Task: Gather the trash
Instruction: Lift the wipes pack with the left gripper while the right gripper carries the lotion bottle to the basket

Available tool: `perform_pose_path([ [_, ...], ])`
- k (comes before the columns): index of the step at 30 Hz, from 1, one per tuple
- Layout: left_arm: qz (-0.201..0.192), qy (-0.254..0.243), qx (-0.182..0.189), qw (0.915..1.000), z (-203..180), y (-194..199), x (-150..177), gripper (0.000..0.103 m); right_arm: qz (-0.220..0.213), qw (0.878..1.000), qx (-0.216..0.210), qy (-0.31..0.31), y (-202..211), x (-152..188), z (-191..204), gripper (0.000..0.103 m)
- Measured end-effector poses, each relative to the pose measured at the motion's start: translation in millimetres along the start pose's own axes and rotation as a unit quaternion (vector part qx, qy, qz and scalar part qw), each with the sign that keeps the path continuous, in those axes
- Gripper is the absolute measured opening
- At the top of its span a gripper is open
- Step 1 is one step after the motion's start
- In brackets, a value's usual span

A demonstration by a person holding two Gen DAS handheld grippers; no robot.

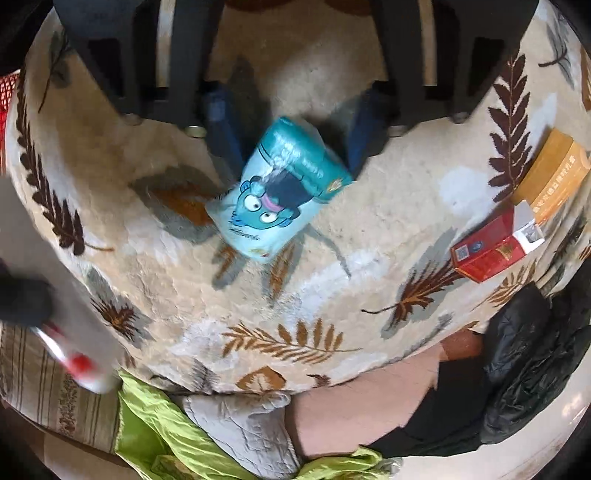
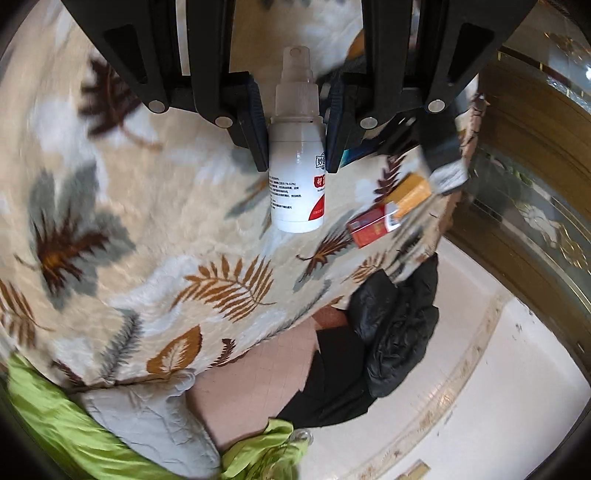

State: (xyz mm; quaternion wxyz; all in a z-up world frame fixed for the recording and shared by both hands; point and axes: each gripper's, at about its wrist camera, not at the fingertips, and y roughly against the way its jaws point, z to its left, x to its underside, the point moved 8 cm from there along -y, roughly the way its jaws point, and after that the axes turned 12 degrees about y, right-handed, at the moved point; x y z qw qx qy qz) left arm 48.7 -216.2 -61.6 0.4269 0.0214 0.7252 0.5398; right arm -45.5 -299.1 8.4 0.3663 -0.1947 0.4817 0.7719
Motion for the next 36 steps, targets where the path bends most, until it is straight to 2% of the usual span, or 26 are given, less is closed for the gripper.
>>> perform_pose_path([
  [6,-0.012,0.050,-0.009,0.9986,18.3,7.7,-2.1,0.021,-0.014,0.999,0.033,0.016,14.9,32.3,17.1,0.032],
  [11,-0.037,0.103,0.017,0.9938,28.9,29.2,-4.1,0.020,-0.026,0.998,0.051,0.017,25.7,41.3,19.4,0.032],
  [17,-0.058,0.122,0.024,0.9905,33.0,57.0,4.4,0.020,-0.039,0.997,0.061,0.020,38.6,49.5,25.6,0.032],
  [21,-0.092,0.118,-0.007,0.9887,36.1,84.2,10.3,0.020,-0.057,0.994,0.078,0.045,51.7,54.6,37.3,0.032],
  [25,-0.124,0.138,-0.033,0.9821,37.3,113.0,20.2,0.020,-0.064,0.992,0.084,0.062,60.3,64.9,48.4,0.032],
  [32,-0.158,0.157,-0.070,0.9724,37.5,155.1,48.5,0.020,-0.067,0.992,0.081,0.075,67.1,77.6,59.2,0.032],
  [36,-0.168,0.163,-0.083,0.9687,36.8,174.7,65.7,0.020,-0.073,0.992,0.078,0.061,70.4,79.2,56.1,0.032],
])
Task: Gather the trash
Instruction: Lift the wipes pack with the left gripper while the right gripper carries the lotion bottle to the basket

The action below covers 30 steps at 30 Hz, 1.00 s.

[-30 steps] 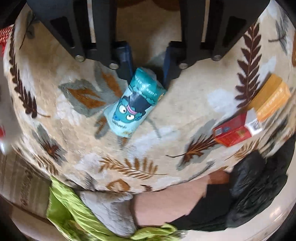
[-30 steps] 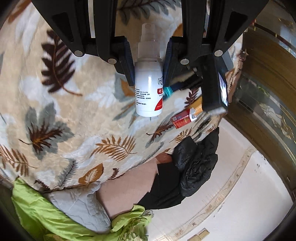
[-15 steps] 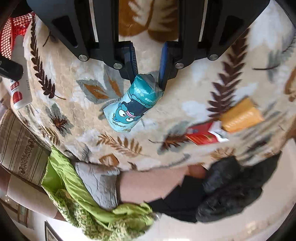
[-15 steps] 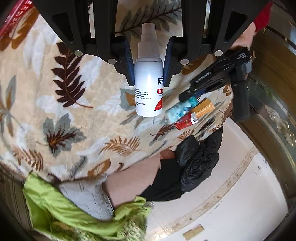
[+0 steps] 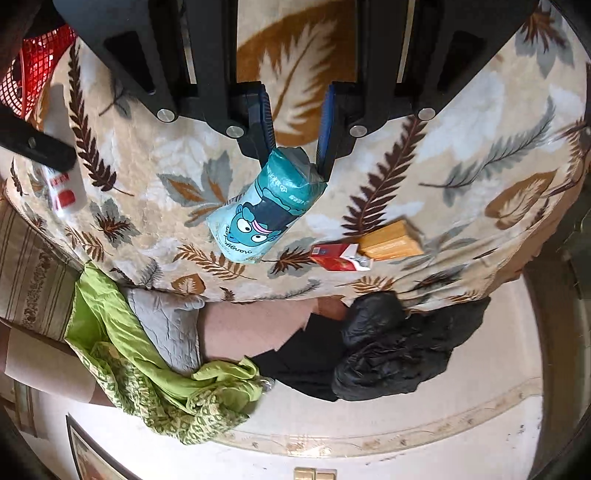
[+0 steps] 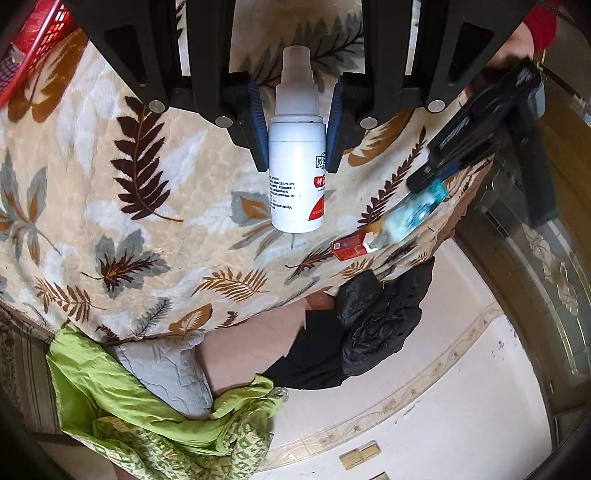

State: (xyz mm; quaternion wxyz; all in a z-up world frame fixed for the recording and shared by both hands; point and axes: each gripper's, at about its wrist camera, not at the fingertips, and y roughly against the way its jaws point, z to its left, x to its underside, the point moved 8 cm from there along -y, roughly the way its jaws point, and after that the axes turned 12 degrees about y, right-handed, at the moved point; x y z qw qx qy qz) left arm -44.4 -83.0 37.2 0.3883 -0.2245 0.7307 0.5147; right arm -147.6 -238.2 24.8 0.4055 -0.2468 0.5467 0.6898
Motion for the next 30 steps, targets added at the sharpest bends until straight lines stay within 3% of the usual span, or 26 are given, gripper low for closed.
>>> perform_pose_path([
  [7,-0.014,-0.015,-0.013,0.9997,6.5,24.7,10.5,0.020,-0.006,1.000,-0.003,-0.003,5.9,2.0,5.4,0.032],
  [20,-0.029,-0.024,-0.017,0.9992,4.8,34.7,11.2,0.021,-0.011,1.000,-0.006,0.023,12.2,5.9,21.3,0.032],
  [30,-0.028,-0.035,0.004,0.9990,-13.6,39.3,13.4,0.021,-0.013,1.000,-0.025,-0.007,30.1,10.0,12.2,0.032],
])
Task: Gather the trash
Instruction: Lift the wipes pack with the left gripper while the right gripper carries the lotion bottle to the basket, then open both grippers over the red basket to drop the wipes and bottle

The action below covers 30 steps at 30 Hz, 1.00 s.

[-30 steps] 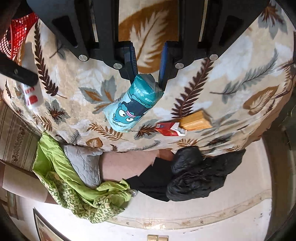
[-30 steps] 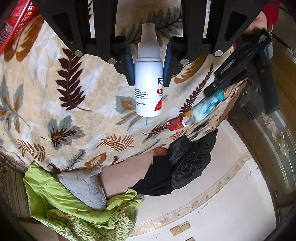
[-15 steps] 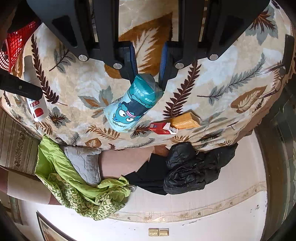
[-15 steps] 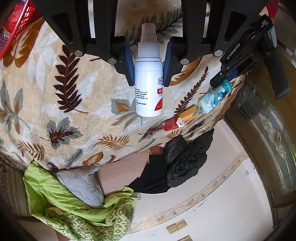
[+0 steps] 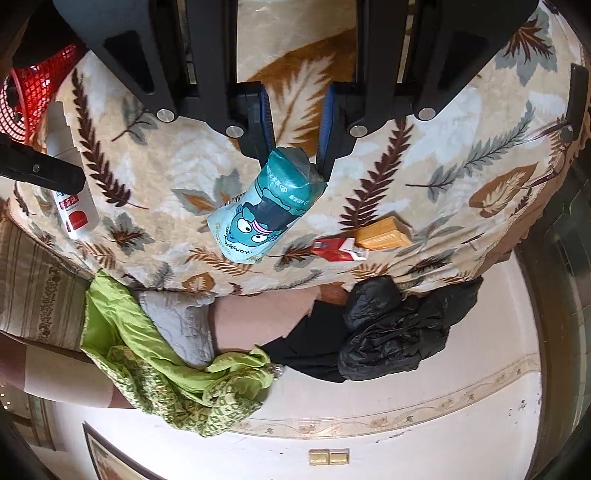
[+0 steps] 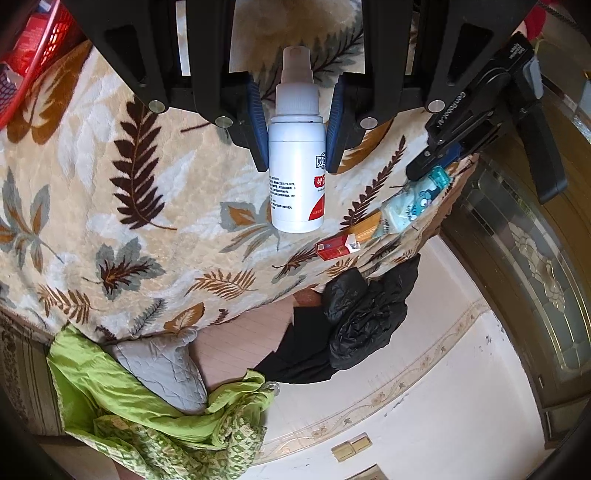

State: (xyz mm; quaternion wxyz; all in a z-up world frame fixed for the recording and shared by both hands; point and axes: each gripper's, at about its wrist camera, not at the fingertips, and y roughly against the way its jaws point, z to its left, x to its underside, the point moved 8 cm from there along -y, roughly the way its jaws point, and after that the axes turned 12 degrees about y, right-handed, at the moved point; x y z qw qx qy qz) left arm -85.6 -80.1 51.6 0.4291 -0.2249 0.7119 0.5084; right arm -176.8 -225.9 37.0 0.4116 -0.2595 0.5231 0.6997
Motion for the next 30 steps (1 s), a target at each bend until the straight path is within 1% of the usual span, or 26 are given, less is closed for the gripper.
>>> perform_pose_path([
  [3,0.004,-0.007,0.017,0.9998,-14.2,3.2,2.4,0.021,0.000,1.000,-0.006,-0.024,17.7,4.6,-10.9,0.032],
  [5,0.007,-0.010,0.032,0.9994,-25.5,6.3,4.3,0.021,-0.003,0.999,0.001,-0.032,32.3,7.2,-20.3,0.032],
  [8,0.012,-0.025,0.066,0.9974,-55.0,15.5,8.9,0.021,-0.010,0.999,0.017,-0.047,61.5,11.5,-41.0,0.032],
  [11,0.013,-0.051,0.106,0.9930,-92.9,28.3,15.3,0.021,-0.022,0.996,0.042,-0.076,99.2,17.3,-72.9,0.032],
  [15,0.034,-0.077,0.172,0.9815,-150.0,44.9,28.4,0.021,-0.036,0.990,0.086,-0.104,147.3,28.3,-113.6,0.032],
  [18,0.051,-0.097,0.207,0.9722,-187.3,54.6,40.7,0.021,-0.041,0.984,0.116,-0.129,179.5,40.8,-141.0,0.032],
  [20,0.065,-0.111,0.230,0.9648,-211.4,60.2,49.6,0.021,-0.043,0.979,0.135,-0.143,201.1,50.5,-158.2,0.032],
  [21,0.074,-0.120,0.243,0.9597,-226.5,63.7,55.7,0.021,-0.045,0.978,0.142,-0.148,209.3,54.3,-164.1,0.032],
  [25,0.091,-0.154,0.274,0.9451,-269.6,76.6,75.2,0.021,-0.051,0.971,0.165,-0.164,236.9,67.8,-184.6,0.032],
  [28,0.106,-0.180,0.292,0.9335,-300.0,84.4,91.6,0.022,-0.052,0.968,0.173,-0.175,244.7,74.3,-195.9,0.032],
  [30,0.122,-0.194,0.297,0.9270,-315.4,85.7,102.9,0.027,-0.049,0.965,0.178,-0.184,246.9,80.4,-203.1,0.033],
])
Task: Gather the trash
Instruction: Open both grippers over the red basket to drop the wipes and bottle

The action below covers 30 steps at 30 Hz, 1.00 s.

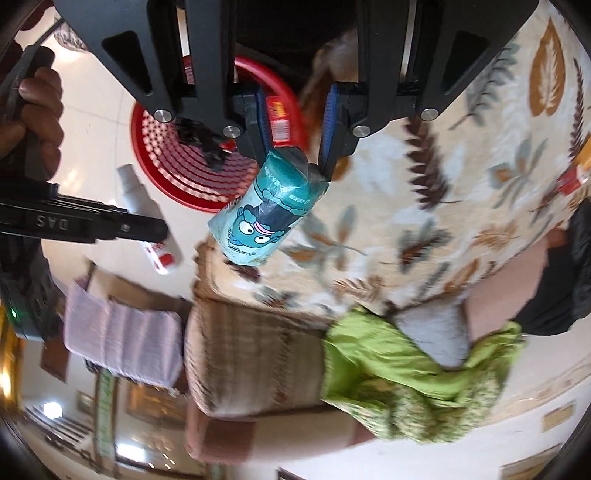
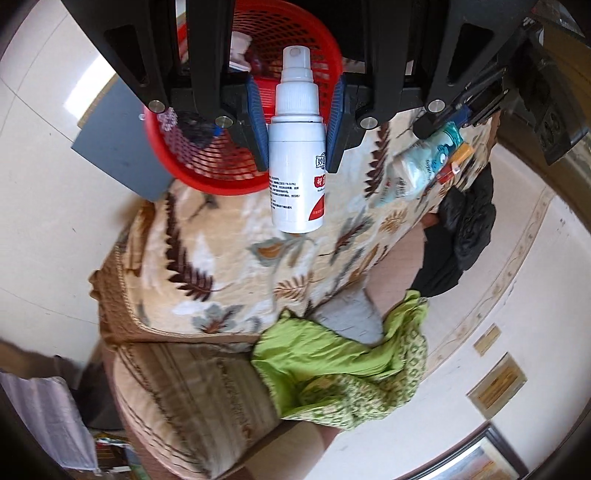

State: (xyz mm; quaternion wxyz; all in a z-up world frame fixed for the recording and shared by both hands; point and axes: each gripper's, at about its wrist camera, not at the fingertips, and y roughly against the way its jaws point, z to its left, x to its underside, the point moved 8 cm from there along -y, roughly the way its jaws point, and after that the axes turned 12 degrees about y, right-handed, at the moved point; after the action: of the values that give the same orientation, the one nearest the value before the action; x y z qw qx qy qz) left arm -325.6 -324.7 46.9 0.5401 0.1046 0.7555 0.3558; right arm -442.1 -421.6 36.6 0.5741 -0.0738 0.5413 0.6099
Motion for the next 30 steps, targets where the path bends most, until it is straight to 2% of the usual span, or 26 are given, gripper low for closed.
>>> perform_pose_path([
  [1,0.009,0.001,0.004,0.9999,-7.0,-4.4,2.2,0.029,0.002,1.000,0.001,-0.006,-0.4,1.4,-5.0,0.034],
  [3,0.028,0.007,0.015,0.9995,-14.6,-12.3,4.4,0.049,0.007,1.000,0.010,-0.015,-2.0,3.4,-13.4,0.035],
  [4,0.035,0.008,0.020,0.9992,-18.8,-15.2,5.3,0.051,0.010,1.000,0.012,-0.018,-2.5,4.6,-16.1,0.043],
  [5,0.038,0.008,0.024,0.9990,-19.7,-15.9,6.1,0.051,0.009,1.000,0.013,-0.020,-1.8,5.0,-18.4,0.048],
  [11,0.037,0.024,0.020,0.9988,-9.0,-14.4,6.0,0.051,0.001,1.000,0.009,-0.016,0.3,2.2,-15.7,0.048],
  [20,0.020,0.060,-0.009,0.9980,34.6,2.5,1.1,0.057,0.005,1.000,-0.019,-0.003,-8.1,-4.1,12.7,0.048],
  [25,0.006,0.090,-0.026,0.9956,68.6,17.1,-2.6,0.062,0.016,0.999,-0.044,0.004,-22.0,-5.7,38.3,0.050],
  [30,-0.009,0.122,-0.050,0.9913,113.5,36.0,-5.0,0.063,0.038,0.996,-0.071,0.038,-48.6,-6.8,83.7,0.050],
])
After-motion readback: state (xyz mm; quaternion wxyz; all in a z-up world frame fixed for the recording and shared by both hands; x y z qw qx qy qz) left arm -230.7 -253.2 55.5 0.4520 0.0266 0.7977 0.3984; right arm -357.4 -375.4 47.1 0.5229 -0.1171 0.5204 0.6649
